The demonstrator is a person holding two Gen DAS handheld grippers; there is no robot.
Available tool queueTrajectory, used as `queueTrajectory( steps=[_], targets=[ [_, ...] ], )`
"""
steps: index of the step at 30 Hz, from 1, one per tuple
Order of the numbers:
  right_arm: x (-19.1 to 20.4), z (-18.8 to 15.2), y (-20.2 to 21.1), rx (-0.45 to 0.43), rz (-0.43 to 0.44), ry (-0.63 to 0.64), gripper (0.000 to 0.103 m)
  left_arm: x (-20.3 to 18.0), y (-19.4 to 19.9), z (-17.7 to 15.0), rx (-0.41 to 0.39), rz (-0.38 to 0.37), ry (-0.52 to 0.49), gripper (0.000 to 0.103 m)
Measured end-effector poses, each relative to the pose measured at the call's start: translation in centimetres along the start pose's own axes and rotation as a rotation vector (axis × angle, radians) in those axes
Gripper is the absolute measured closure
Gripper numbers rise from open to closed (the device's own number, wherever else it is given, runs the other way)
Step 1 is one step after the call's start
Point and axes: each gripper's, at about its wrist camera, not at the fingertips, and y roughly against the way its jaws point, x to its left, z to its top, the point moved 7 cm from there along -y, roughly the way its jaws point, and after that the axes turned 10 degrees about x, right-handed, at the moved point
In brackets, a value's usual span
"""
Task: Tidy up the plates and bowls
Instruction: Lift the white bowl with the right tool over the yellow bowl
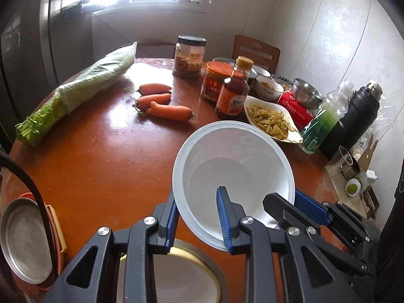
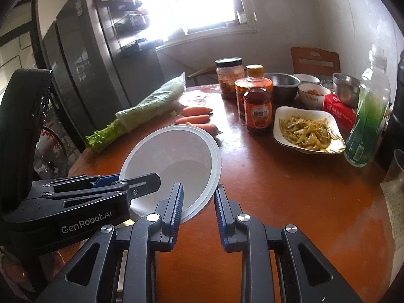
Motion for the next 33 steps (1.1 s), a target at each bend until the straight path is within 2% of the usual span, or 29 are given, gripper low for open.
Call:
queueTrajectory(
  steps=[13,33],
  targets=[
    [5.5,0.1,2.7,-0.068,0.032,0.070,0.076,3.3,5.2,-2.3,-0.089,0.025,0.028,0.074],
    [10.0,-2.0,3.1,-0.079,0.050,0.139,0.076,6.4,7.4,-5.9,-0.125,0.041,0.067,0.075]
  ],
)
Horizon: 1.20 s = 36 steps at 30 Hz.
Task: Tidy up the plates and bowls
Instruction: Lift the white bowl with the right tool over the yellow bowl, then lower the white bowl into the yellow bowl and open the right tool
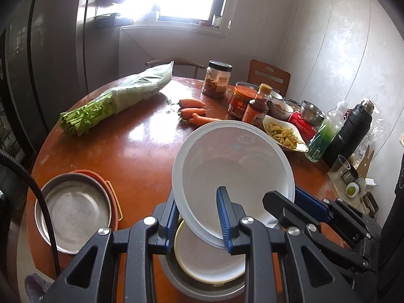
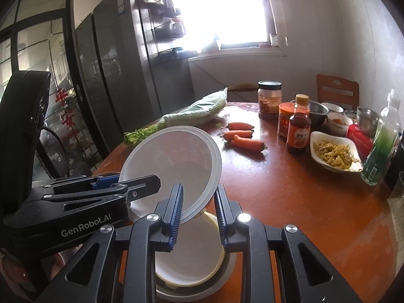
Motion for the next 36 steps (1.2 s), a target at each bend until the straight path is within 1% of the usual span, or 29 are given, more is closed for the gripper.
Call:
queueTrajectory(
  steps=[4,14,19,24,31,36],
  targets=[
    [0.4,-1.1,-0.4,0.010,0.004,0.002,0.076,0.3,-0.5,-1.1,0.010,0.001,0.001,0.074],
    [0.8,-3.1,-0.6,0.013,-0.006,0.022,0.076,0.4,-0.8,-3.1,-0.004,-0.007,0.013,0.075],
    [0.5,-3.9,-0.3,0.005,-0.007,0.021,0.076,0.0,-0.9,-3.7,-0.015,0.008,0.008,0.075],
    [0.2,-4.5,-0.6,0.017,-0.009,0.023,0.076,-0.1,-1.3,-4.3,-0.014,0.003,0.015,0.075],
    [-0.1,-5.4,-0.8,0.022,0.001,0.017,0.076,-0.3,-1.5,-4.8,-0.029,0.039,0.005,0.075],
    [-0.3,-5.7,-0.8,0.020,-0.001,0.016,0.076,-0.5,-1.8,-5.0,-0.025,0.038,0.004,0.075]
  ],
)
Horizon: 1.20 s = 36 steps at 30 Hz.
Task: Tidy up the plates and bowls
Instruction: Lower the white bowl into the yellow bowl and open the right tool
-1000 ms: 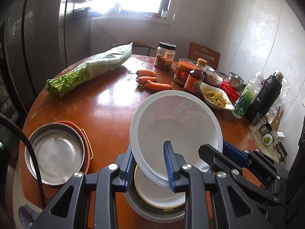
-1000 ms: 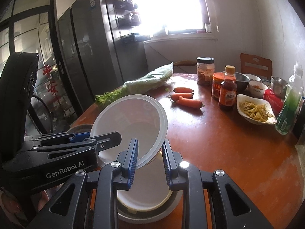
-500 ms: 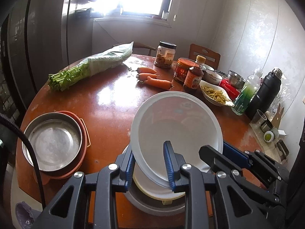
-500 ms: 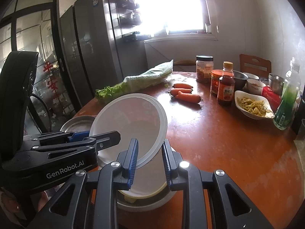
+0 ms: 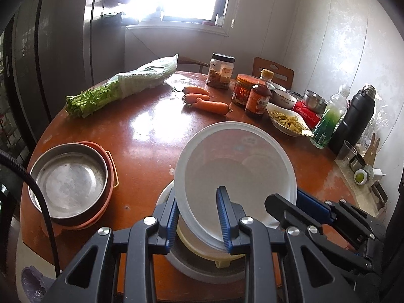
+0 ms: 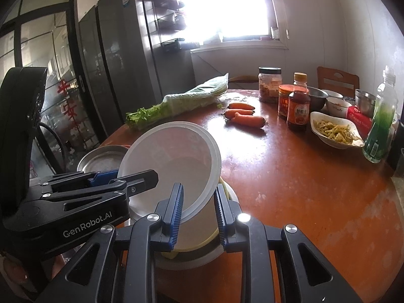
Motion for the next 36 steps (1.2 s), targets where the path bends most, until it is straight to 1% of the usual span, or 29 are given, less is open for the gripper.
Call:
queueTrajectory(
  steps=[9,14,16,24,31,36],
  targets=[
    [-0.4,-0.8,-0.7,0.024,-0.016,0.002,0.076,-0.3,-1.2,-0.6,0.015,0.033,-0.024,0.075],
    [-1.0,-1.3,-1.7,0.047,-0.036,-0.005,0.076,-0.4,-2.3,-0.9,0.030,0.058,-0.037,0.075],
    [-1.3,-1.6,-2.2,0.058,-0.031,-0.013,0.076,-0.4,-2.7,-1.1,0.034,0.065,-0.041,0.075],
    [-1.2,-1.8,-2.8,0.057,-0.046,-0.006,0.076,-0.2,-2.8,-1.1,0.024,0.069,-0.040,0.075],
    [-1.0,-1.6,-2.9,0.052,-0.054,0.002,0.075,0.1,-2.8,-1.2,0.023,0.053,-0.034,0.073],
    [-1.1,-1.8,-3.3,0.072,-0.054,-0.007,0.075,0.5,-3.1,-1.2,0.030,0.048,-0.024,0.071]
  ],
)
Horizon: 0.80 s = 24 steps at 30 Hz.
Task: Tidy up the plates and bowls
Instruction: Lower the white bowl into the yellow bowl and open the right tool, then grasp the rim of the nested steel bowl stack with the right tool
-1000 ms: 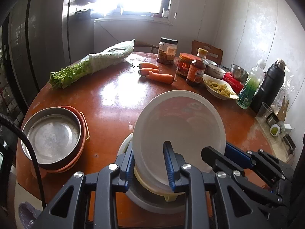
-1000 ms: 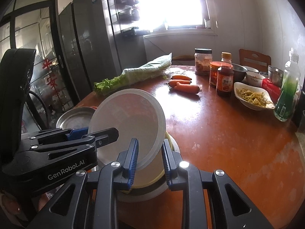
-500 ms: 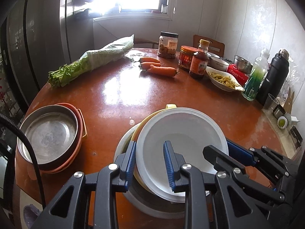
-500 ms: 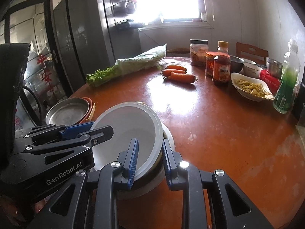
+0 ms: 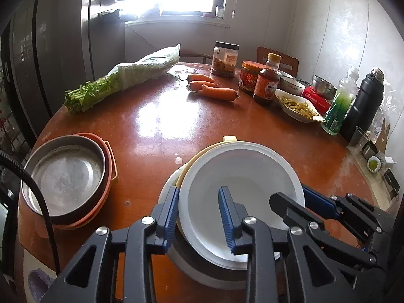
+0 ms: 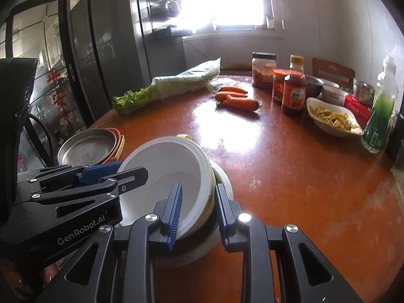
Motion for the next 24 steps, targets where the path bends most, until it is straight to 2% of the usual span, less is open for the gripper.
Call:
queueTrajectory(
  steps=[9,24],
  targets=[
    [0.0,-0.1,-0.3,0.005,-0.012,-0.001,0.075,0.3,0.0,0.0,0.005,-0.015,0.010,0.066],
    [-0.1,0.6,1.1,-0.028,-0.035,-0.006,0.067,0.4,1.4,0.0,-0.022,-0.027,0.005,0.060]
  ],
)
